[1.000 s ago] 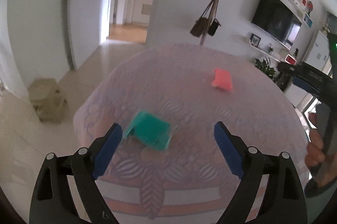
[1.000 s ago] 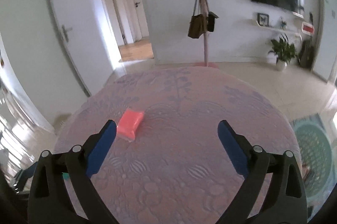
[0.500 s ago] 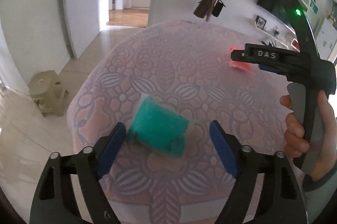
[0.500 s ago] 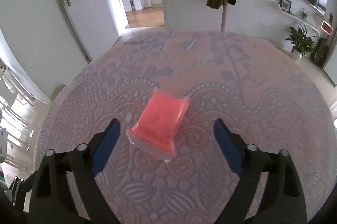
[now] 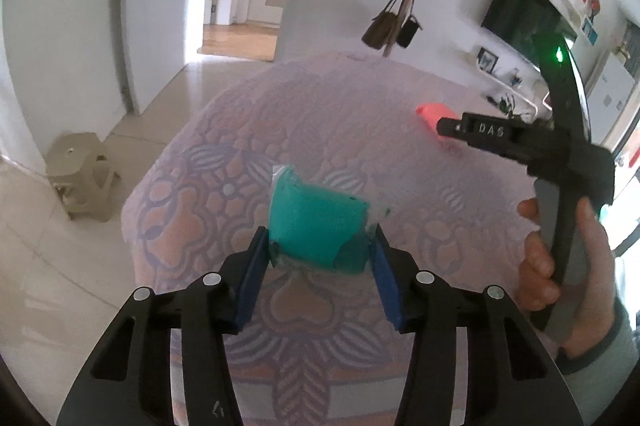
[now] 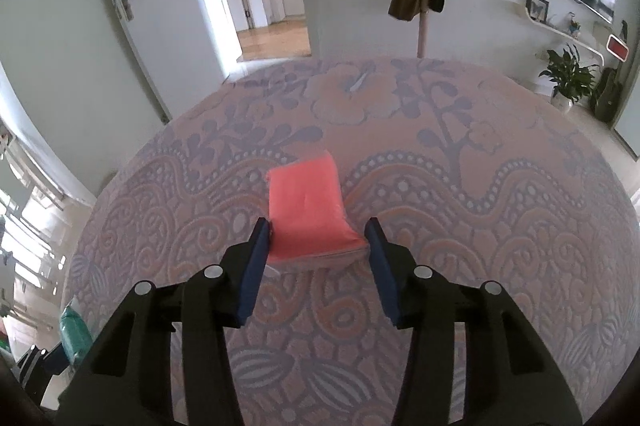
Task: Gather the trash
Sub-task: 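Carry both packets over the basket and open both tools to drop them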
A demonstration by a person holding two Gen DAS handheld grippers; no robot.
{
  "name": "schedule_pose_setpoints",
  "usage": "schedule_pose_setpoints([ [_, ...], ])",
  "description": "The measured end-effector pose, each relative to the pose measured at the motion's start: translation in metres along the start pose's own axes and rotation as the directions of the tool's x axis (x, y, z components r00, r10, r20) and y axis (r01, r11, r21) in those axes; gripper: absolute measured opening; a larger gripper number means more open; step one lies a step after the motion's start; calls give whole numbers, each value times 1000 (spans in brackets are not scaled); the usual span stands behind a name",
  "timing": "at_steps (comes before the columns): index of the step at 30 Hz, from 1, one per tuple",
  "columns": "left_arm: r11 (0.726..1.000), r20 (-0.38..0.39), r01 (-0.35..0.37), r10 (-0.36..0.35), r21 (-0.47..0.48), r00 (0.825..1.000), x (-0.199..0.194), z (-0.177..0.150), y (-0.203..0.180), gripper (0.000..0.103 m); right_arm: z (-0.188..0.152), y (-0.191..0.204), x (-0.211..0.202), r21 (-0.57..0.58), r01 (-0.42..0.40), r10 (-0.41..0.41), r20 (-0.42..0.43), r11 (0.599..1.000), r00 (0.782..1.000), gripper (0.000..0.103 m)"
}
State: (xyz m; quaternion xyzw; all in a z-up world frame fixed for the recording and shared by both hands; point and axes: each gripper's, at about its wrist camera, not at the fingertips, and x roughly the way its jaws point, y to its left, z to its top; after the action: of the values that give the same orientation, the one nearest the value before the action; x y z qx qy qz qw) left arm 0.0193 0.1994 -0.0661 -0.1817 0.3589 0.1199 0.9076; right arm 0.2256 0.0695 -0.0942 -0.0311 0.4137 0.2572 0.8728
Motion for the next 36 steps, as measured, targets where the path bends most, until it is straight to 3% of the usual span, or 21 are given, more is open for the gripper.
schedule_pose_setpoints([
  [5,998,60,47,-49,32,997,-19,7,-17,47,-6,-14,-16,43,-29,28,27,999,999,45],
  [13,988,90,100,-110,115,990,-27,18,-59,47,-25,-52,-63,137,-48,40,63,989,997,45],
  [20,966,109,150,-176,211,978,-28,25,-108,47,-38,-94,-125,194,46,-78,163,980,983,45],
  [27,929,115,223,-266,296,957,-34,30,-165,47,-47,-141,-186,233,171,-230,254,957,939,45],
  [32,879,105,264,-329,396,939,-33,31,-224,47,-61,-184,-220,291,225,-305,265,930,915,45],
  [34,858,81,292,-357,421,931,-30,30,-245,47,-69,-202,-232,313,276,-362,263,909,894,45],
  [36,830,23,369,-416,419,909,-25,30,-267,47,-79,-219,-242,333,335,-427,261,881,866,45],
])
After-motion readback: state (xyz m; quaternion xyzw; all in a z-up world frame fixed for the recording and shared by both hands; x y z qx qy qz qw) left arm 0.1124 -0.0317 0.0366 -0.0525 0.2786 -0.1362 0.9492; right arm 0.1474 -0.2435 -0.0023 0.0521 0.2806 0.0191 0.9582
